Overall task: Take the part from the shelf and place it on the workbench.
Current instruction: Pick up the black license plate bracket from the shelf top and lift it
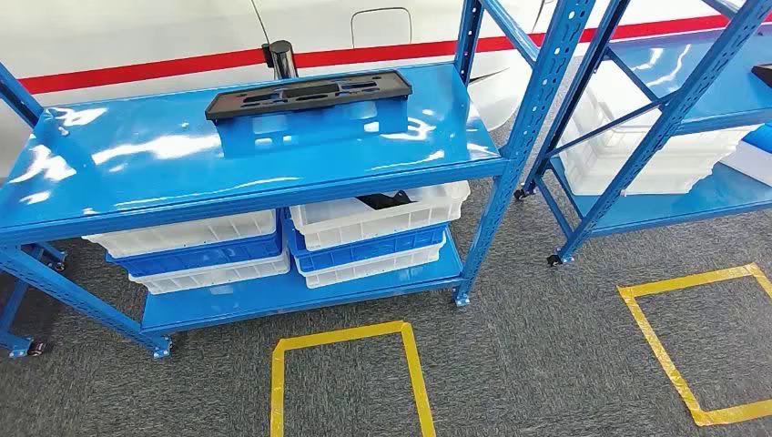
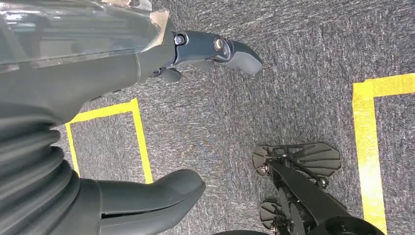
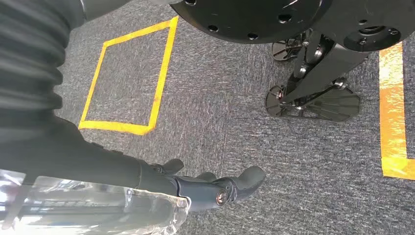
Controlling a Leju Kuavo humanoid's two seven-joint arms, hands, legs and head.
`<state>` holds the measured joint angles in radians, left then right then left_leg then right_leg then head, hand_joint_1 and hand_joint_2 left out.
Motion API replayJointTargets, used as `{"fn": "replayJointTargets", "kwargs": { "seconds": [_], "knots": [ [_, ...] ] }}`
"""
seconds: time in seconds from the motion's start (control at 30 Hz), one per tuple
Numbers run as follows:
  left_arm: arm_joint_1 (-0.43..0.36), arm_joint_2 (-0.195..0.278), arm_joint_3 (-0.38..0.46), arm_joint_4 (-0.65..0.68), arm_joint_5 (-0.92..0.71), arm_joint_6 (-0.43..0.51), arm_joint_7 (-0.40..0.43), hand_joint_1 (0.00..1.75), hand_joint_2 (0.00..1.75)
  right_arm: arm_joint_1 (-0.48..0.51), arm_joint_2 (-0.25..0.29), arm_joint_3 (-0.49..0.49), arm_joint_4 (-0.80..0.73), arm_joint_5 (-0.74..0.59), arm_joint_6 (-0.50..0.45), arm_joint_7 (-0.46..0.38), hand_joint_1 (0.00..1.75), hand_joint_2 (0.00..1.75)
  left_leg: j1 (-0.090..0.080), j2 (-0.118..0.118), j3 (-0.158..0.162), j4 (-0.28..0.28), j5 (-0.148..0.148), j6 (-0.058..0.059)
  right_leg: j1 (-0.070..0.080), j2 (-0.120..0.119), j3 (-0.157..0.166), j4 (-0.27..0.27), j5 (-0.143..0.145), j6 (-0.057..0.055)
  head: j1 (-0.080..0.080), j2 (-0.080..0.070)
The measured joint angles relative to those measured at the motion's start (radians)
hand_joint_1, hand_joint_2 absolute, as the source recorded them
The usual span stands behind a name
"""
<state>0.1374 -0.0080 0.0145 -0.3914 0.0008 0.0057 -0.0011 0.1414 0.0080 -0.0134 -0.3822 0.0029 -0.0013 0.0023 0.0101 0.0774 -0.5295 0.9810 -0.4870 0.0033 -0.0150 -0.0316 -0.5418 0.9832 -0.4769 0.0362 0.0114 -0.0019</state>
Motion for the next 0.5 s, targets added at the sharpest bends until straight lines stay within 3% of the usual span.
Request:
{"fn": "replayJointTargets", "kwargs": {
  "seconds": [0.23,0.5],
  "knots": [
    [-0.010,-0.002,-0.012,0.001,0.052,0.004,-0.022,0.00,1.75,-0.018,0.007,0.000,0.000,0.012,-0.009,-0.007,0.00,1.75,0.000,0.000,0.000,0.000,0.000,0.000,0.000,0.000,0.000,0.000,0.000,0.000,0.000,0.000],
    [-0.039,-0.007,-0.065,0.012,0.284,0.050,-0.146,0.00,1.75,-0.088,0.030,0.000,0.005,0.084,-0.077,-0.044,0.00,1.75,0.000,0.000,0.001,0.000,0.001,0.000,0.000,0.000,0.001,0.000,0.000,0.000,0.000,0.000]
  ]
}}
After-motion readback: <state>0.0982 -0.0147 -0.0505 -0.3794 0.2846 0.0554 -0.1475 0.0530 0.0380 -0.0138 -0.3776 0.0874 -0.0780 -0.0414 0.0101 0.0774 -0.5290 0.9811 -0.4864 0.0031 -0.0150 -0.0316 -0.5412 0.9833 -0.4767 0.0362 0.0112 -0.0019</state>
